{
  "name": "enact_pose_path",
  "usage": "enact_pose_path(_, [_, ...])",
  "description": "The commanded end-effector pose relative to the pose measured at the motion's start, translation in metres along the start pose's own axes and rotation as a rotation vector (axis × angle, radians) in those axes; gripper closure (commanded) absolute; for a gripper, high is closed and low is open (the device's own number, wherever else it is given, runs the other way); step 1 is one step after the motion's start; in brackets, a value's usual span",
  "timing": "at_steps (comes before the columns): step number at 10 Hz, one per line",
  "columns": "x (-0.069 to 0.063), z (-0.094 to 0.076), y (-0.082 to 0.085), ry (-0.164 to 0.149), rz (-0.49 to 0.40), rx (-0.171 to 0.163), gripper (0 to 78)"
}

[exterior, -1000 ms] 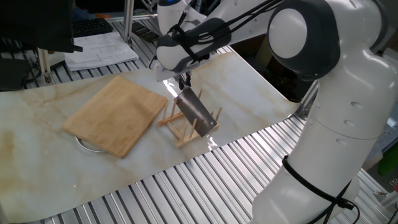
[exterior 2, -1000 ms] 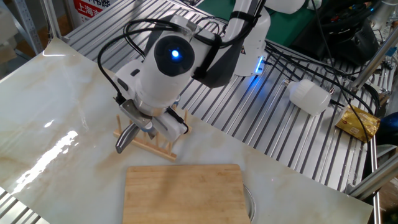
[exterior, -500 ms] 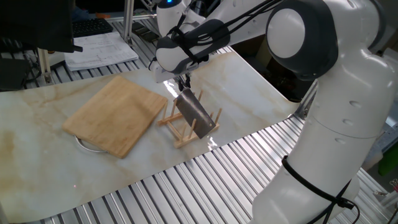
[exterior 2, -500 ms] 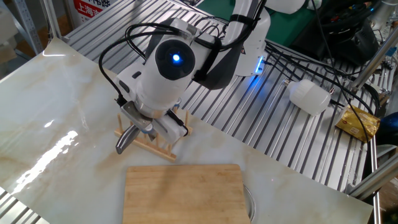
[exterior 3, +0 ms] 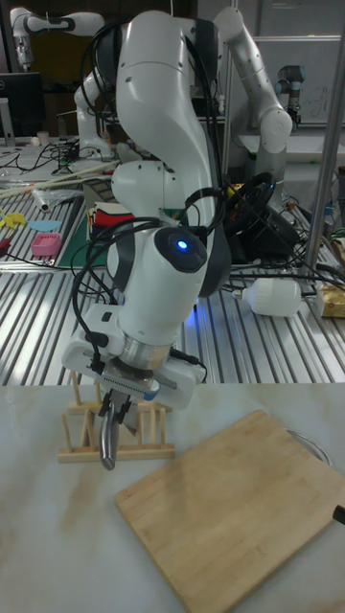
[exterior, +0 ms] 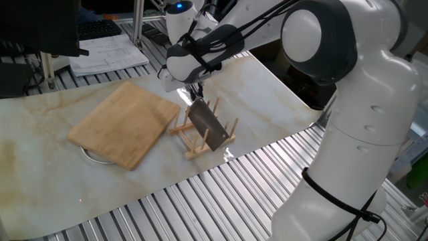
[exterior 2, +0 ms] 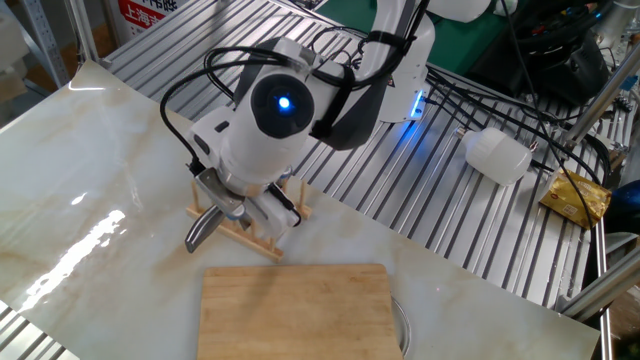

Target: Put the knife on the knife rack

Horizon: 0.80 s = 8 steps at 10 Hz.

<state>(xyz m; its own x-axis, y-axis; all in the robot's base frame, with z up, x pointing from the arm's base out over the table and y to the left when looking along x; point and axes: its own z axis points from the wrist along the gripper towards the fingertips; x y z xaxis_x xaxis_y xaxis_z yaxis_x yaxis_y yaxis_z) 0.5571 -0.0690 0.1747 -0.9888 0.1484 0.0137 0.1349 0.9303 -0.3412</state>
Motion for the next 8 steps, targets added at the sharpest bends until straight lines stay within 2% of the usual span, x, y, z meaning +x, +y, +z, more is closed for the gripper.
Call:
enact_pose_path(1, [-0.0016, 0.0016, 0.0017, -0.001, -0.003, -0.001, 76.4])
enact_pose_path(8, [-0.0011, 0.0040, 0.0027, -0.006, 0.003, 0.010, 76.4])
